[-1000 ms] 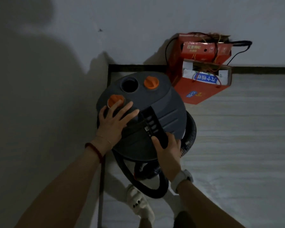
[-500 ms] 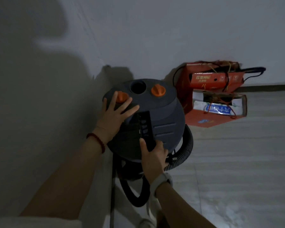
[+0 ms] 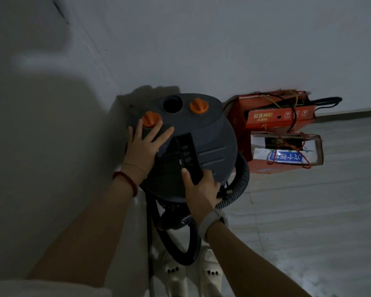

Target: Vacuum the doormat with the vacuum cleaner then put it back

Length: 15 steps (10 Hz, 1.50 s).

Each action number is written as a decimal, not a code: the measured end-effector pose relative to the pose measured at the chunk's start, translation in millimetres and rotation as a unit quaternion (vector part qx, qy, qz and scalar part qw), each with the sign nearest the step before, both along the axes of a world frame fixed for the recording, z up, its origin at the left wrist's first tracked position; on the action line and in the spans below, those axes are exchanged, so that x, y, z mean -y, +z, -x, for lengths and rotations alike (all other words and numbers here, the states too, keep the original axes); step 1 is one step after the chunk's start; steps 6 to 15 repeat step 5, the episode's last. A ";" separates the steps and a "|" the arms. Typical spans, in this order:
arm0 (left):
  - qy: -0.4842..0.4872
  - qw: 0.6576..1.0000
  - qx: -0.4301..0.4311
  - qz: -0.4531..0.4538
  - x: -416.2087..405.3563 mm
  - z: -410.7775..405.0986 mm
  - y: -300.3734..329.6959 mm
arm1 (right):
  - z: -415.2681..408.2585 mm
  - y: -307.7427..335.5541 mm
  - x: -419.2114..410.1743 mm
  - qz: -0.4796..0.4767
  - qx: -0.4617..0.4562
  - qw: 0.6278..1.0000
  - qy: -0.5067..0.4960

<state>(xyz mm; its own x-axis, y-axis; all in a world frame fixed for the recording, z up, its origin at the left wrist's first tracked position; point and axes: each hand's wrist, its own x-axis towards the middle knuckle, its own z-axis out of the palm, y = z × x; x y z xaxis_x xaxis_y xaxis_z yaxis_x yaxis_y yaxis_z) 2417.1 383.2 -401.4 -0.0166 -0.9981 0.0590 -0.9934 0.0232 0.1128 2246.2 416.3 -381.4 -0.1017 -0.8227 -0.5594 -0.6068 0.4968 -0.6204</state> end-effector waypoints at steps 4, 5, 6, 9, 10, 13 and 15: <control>0.034 0.988 -0.068 -0.136 -10.6 1.8 10.4 | 38.2 6.2 -21.0 0.055 0.078 0.993 0.073; 0.064 0.983 -0.084 -0.147 -10.8 11.1 16.2 | 61.7 19.4 -9.8 0.052 0.108 0.992 0.047; 0.064 0.983 -0.084 -0.147 -10.8 11.1 16.2 | 61.7 19.4 -9.8 0.052 0.108 0.992 0.047; 0.064 0.983 -0.084 -0.147 -10.8 11.1 16.2 | 61.7 19.4 -9.8 0.052 0.108 0.992 0.047; 0.064 0.983 -0.084 -0.147 -10.8 11.1 16.2 | 61.7 19.4 -9.8 0.052 0.108 0.992 0.047; 0.064 0.983 -0.084 -0.147 -10.8 11.1 16.2 | 61.7 19.4 -9.8 0.052 0.108 0.992 0.047; 0.064 0.983 -0.084 -0.147 -10.8 11.1 16.2 | 61.7 19.4 -9.8 0.052 0.108 0.992 0.047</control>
